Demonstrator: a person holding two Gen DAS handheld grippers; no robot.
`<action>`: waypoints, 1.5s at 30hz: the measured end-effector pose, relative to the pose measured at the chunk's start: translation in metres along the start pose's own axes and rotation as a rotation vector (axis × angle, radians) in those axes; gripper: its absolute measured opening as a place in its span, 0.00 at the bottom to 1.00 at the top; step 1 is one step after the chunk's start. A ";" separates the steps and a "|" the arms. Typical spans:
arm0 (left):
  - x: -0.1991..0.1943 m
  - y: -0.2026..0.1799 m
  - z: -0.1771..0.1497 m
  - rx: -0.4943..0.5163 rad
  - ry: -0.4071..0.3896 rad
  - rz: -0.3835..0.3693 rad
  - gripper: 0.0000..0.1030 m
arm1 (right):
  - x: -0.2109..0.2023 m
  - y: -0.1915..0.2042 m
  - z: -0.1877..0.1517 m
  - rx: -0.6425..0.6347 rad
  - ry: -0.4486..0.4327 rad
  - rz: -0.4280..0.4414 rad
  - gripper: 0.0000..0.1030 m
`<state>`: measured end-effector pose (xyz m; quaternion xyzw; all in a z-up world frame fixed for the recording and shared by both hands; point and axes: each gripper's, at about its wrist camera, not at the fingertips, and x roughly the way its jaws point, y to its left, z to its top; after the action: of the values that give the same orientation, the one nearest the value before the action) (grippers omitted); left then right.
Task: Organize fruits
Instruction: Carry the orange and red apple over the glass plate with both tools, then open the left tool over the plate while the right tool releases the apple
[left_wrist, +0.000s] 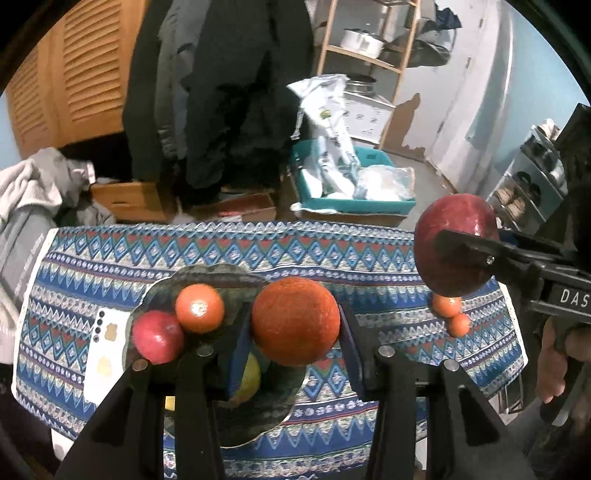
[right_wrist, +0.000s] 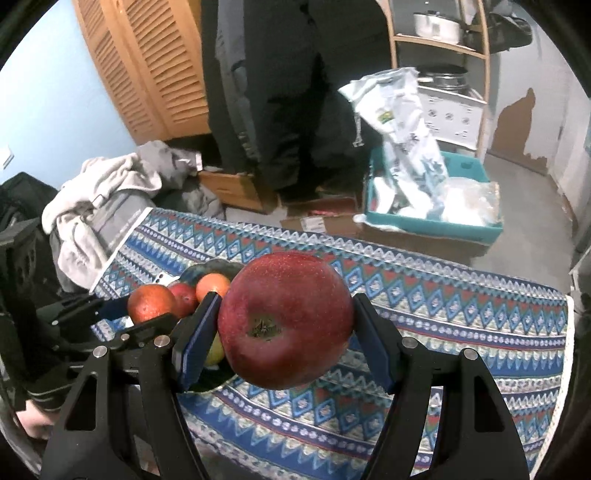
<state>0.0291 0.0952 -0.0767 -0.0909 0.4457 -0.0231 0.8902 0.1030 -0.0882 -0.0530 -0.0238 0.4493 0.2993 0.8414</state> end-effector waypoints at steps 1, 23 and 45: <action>0.001 0.004 -0.001 -0.005 0.002 0.005 0.44 | 0.004 0.004 0.001 -0.002 0.005 0.005 0.69; 0.051 0.088 -0.024 -0.146 0.117 0.061 0.44 | 0.112 0.053 0.004 -0.006 0.166 0.080 0.69; 0.097 0.121 -0.038 -0.223 0.210 0.078 0.45 | 0.194 0.065 -0.012 -0.015 0.309 0.064 0.70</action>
<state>0.0528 0.1968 -0.1976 -0.1687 0.5396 0.0518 0.8232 0.1413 0.0548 -0.1952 -0.0615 0.5717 0.3222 0.7520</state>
